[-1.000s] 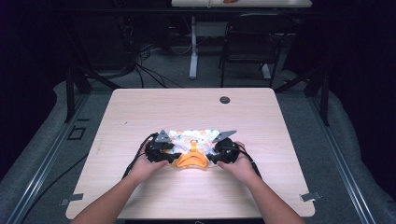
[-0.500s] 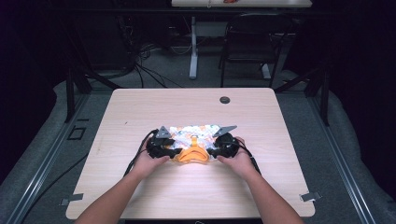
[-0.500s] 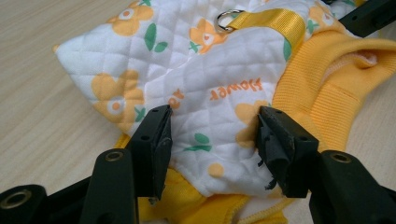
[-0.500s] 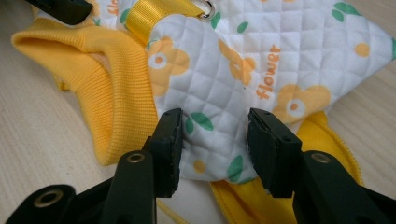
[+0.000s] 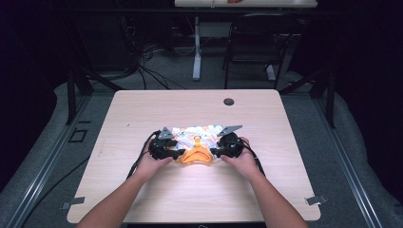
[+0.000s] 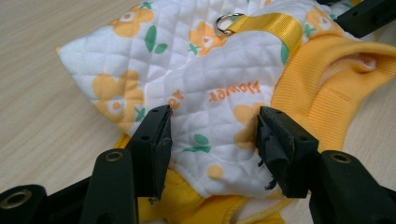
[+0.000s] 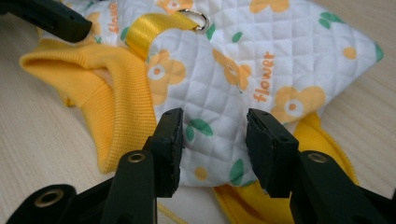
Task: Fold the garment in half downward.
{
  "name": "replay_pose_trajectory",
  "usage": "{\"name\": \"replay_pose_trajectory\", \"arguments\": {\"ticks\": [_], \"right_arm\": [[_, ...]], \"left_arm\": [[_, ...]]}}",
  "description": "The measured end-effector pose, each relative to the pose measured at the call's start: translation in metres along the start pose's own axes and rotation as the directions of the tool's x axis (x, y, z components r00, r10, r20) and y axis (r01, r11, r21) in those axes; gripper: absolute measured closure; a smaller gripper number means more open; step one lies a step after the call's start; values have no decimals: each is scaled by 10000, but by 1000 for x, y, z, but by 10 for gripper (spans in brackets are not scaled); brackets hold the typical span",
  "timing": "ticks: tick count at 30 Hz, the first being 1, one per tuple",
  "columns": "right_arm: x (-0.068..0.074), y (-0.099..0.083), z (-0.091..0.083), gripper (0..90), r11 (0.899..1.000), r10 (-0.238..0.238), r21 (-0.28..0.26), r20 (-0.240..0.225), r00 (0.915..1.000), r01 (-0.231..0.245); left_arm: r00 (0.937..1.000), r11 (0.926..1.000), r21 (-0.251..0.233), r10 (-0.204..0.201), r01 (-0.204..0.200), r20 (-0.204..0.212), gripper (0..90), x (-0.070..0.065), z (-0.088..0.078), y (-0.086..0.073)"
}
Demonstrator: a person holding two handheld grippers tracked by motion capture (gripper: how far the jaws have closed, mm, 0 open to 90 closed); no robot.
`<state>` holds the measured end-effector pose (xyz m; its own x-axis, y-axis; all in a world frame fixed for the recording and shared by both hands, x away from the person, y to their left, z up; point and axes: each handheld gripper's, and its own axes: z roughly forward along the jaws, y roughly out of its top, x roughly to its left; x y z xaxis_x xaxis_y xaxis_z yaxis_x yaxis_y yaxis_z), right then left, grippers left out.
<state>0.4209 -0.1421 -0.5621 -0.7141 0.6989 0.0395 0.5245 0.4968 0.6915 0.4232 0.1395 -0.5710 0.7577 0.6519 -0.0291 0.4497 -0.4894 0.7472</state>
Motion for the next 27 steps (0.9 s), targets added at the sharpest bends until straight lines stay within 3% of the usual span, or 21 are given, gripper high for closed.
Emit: {"name": "replay_pose_trajectory", "arguments": {"ticks": [5, 9, 15, 18, 23, 27], "right_arm": [[1, 3, -14, 565, 9995, 96, -299, 75, 9999, -93], [11, 6, -33, 550, 9982, -224, -551, 220, 9995, 236], [24, 7, -47, 538, 9971, -592, -445, 415, 9974, 610], [33, 6, -54, 537, 9971, -669, -343, 504, 9965, 686], [49, -8, -63, 543, 9982, -426, -416, 400, 9983, 443], [57, -18, -66, 541, 9975, -575, -383, 567, 9967, 597]], "left_arm": [[10000, 9996, -269, -26, 26, 12, 468, -1, -10, 4], [9994, 9982, -512, -302, 311, 171, 471, -5, -26, 6], [9988, 9972, -634, -387, 405, 290, 476, -12, -41, 4], [9996, 9977, -636, -224, 236, 192, 483, -19, -51, 1], [9993, 9964, -828, -158, 186, 343, 494, -27, -63, -8], [9991, 9956, -891, -248, 277, 334, 493, -29, -69, -18]]}}
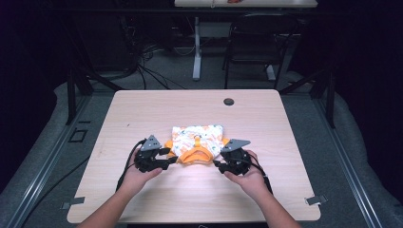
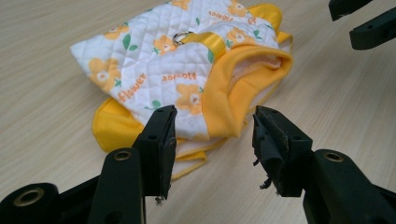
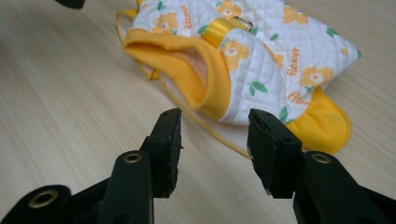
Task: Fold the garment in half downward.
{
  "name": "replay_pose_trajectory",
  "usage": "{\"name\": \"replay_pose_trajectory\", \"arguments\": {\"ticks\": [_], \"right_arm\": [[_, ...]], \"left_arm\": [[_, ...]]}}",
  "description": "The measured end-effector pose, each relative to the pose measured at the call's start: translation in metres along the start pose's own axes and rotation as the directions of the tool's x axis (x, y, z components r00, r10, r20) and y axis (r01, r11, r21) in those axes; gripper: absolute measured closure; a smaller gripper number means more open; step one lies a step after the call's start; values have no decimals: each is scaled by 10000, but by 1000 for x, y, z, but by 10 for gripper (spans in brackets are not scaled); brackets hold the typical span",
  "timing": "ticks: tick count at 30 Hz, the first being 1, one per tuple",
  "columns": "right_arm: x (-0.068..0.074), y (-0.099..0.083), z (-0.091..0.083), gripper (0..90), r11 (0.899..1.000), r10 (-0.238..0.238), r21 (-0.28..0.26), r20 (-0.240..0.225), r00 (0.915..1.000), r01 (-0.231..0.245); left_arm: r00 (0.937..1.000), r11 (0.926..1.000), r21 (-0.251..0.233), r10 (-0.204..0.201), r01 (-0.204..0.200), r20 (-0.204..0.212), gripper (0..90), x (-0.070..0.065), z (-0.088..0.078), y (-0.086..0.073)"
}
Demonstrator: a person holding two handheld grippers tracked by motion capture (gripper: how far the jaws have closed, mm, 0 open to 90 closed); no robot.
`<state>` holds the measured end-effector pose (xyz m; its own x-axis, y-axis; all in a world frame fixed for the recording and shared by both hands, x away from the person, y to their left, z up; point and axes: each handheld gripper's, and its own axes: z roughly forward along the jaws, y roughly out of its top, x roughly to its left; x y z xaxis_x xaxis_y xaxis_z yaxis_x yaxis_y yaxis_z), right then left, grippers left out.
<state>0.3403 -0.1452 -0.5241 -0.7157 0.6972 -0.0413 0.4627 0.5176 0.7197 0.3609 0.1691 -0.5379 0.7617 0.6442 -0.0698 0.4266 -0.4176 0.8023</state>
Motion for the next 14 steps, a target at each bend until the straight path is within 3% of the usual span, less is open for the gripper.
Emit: {"name": "replay_pose_trajectory", "arguments": {"ticks": [5, 13, 14], "right_arm": [[6, -10, -3, 535, 9997, -183, 176, 87, 9998, 181], [8, -26, -10, 513, 9997, 124, -206, 93, 9999, -122], [6, -33, -11, 501, 9978, 483, -461, -84, 9988, -487]], "left_arm": [[9993, 9993, -87, -371, 371, -14, 491, 1, -5, -12], [9993, 9990, -253, -362, 364, 70, 480, -1, -19, -29], [9993, 9990, -236, -364, 367, 108, 477, -2, -19, -31]]}}
